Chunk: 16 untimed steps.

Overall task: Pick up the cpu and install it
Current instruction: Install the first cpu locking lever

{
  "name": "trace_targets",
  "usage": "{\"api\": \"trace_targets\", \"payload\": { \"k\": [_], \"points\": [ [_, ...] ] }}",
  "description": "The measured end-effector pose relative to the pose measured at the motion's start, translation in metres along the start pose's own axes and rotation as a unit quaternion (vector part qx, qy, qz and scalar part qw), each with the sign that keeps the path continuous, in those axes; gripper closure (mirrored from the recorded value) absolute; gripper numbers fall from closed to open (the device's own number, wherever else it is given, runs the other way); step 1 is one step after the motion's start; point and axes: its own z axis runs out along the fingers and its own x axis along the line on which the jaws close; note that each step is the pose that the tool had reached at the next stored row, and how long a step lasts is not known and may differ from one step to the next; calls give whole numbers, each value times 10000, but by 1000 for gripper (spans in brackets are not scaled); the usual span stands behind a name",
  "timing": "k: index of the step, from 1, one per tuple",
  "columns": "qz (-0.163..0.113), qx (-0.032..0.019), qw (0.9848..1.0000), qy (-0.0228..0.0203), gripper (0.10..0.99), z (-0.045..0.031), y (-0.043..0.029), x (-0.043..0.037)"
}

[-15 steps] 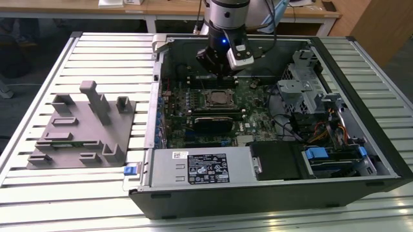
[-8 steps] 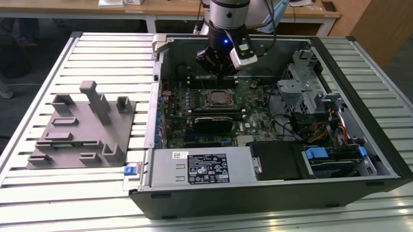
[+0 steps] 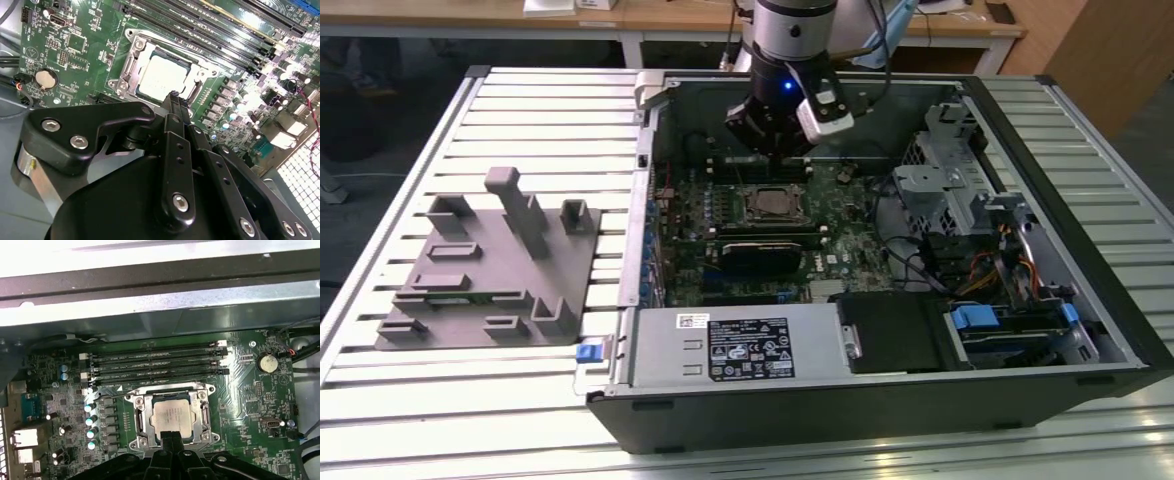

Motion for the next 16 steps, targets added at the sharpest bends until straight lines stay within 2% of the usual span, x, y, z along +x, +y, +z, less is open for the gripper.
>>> {"api": "trace_targets", "payload": {
  "k": [5, 10, 12, 16],
  "points": [
    [-360, -2, 9994, 9, 980, 0, 0, 0],
    [-763, -4, 9971, 19, 980, 1, 0, 0],
    [-776, -6, 9970, 13, 980, 2, -1, 11],
    [-714, -5, 9975, -1, 980, 6, -8, 86]
  ]
}}
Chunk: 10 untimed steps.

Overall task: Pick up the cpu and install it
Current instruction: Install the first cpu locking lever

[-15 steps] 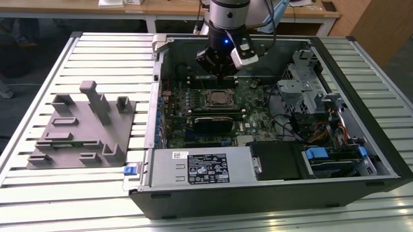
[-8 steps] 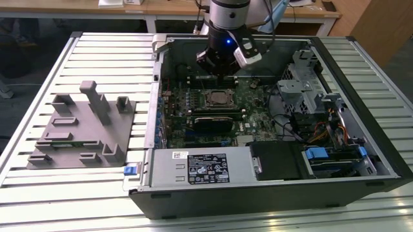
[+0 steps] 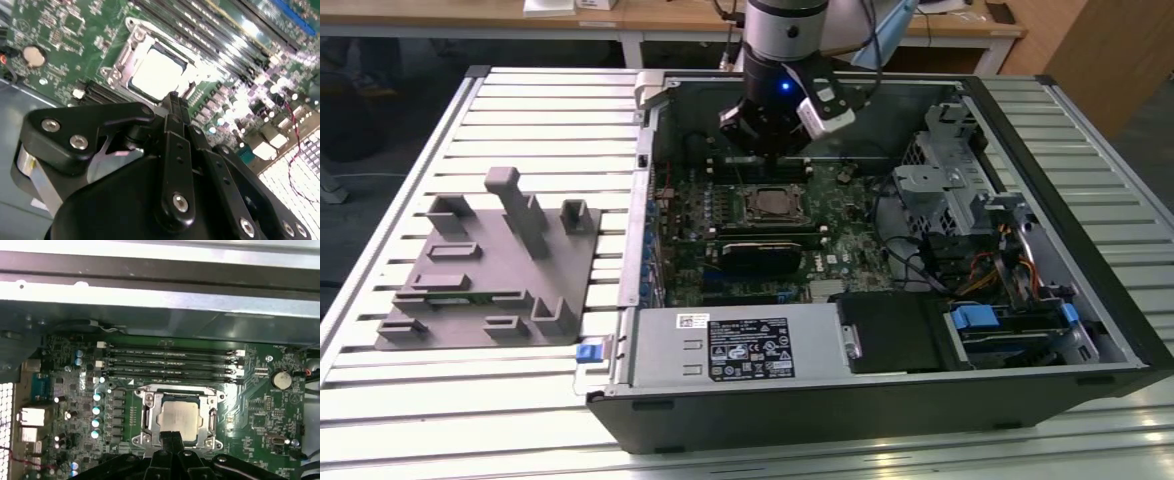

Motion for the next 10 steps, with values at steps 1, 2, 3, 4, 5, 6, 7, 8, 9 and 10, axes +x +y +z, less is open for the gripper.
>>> {"api": "trace_targets", "payload": {
  "k": [1, 2, 3, 4, 5, 6, 7, 8, 9, 10],
  "points": [
    [48, 1, 10000, -1, 980, 2, 1, 9],
    [188, 3, 9998, -4, 980, 6, 3, 22],
    [195, 2, 9998, -5, 980, 7, 3, 24],
    [195, 3, 9998, -5, 980, 8, 3, 25],
    [195, 3, 9998, -4, 980, 8, 3, 28],
    [195, 2, 9998, -5, 980, 9, 3, 33],
    [195, 1, 9998, -6, 980, 10, 3, 47],
    [195, 2, 9998, -5, 980, 10, 4, 69],
    [195, 2, 9998, -5, 980, 10, 5, 91],
    [195, 2, 9998, -5, 980, 10, 5, 116]
  ]
}}
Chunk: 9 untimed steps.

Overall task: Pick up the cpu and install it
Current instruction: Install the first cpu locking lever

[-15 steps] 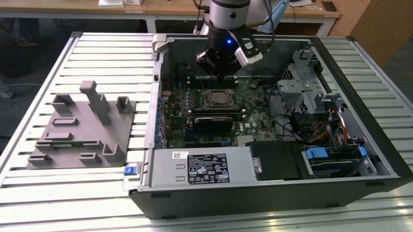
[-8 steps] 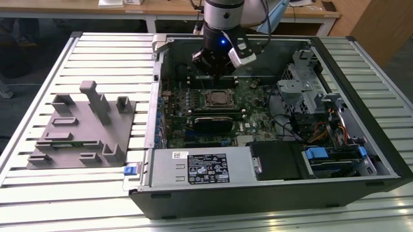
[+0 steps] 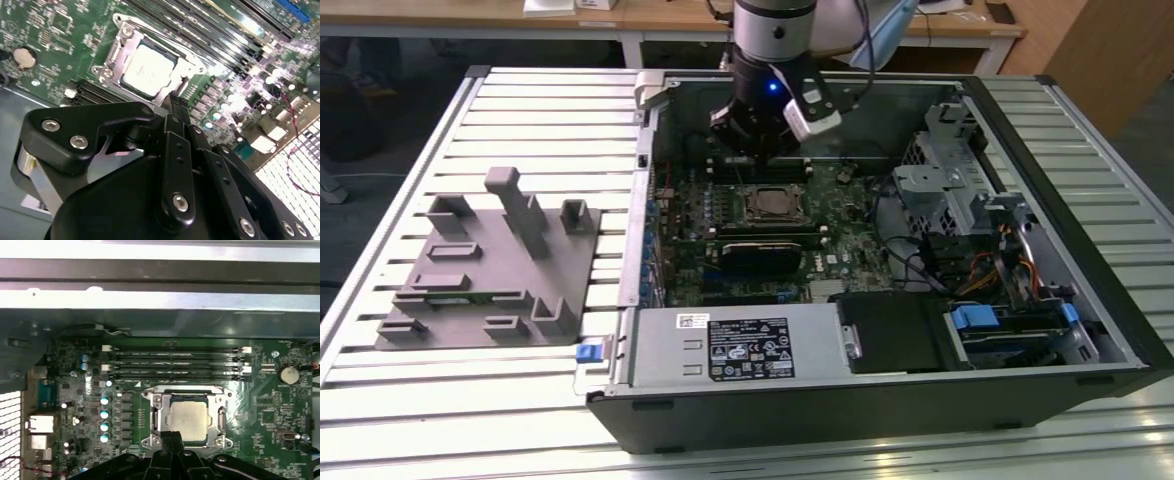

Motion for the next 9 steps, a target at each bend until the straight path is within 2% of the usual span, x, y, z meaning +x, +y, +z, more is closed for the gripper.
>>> {"api": "trace_targets", "payload": {
  "k": [4, 9],
  "points": [
    [0, 0, 10000, 0, 980, 1, 0, 66],
    [0, 0, 10000, 0, 980, 1, -1, 87]
  ]
}}
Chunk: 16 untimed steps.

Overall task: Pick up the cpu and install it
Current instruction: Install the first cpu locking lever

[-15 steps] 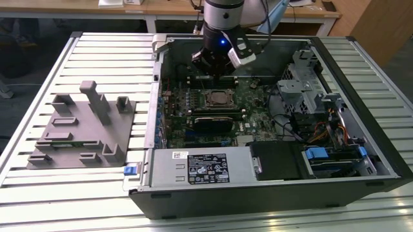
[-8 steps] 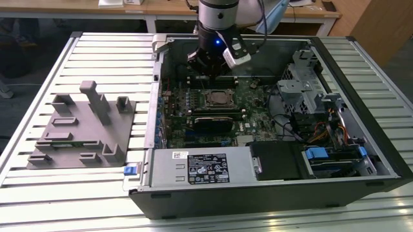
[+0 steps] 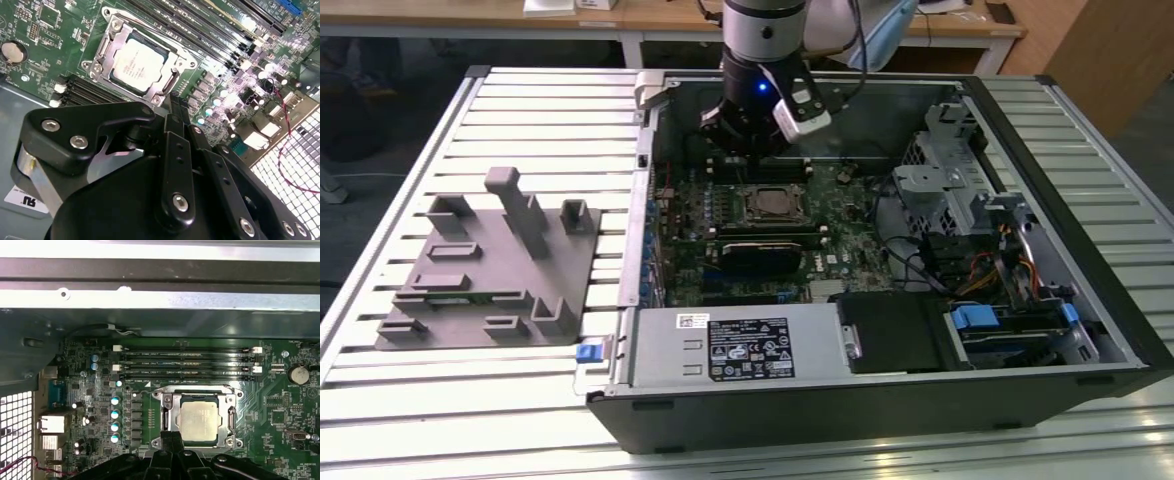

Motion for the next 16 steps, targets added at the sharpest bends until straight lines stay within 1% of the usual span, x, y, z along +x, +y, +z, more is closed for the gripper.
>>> {"api": "trace_targets", "payload": {
  "k": [4, 10, 11, 13, 14, 16],
  "points": [
    [0, 0, 10000, 0, 980, 0, -1, 16],
    [0, 0, 10000, 0, 980, -1, -1, 67],
    [0, -9, 10000, 1, 980, -1, -1, 73],
    [0, -81, 10000, 1, 980, 0, -1, 85],
    [1, -94, 10000, 1, 980, 1, -1, 91],
    [7, -95, 10000, 1, 980, 1, -2, 117]
  ]
}}
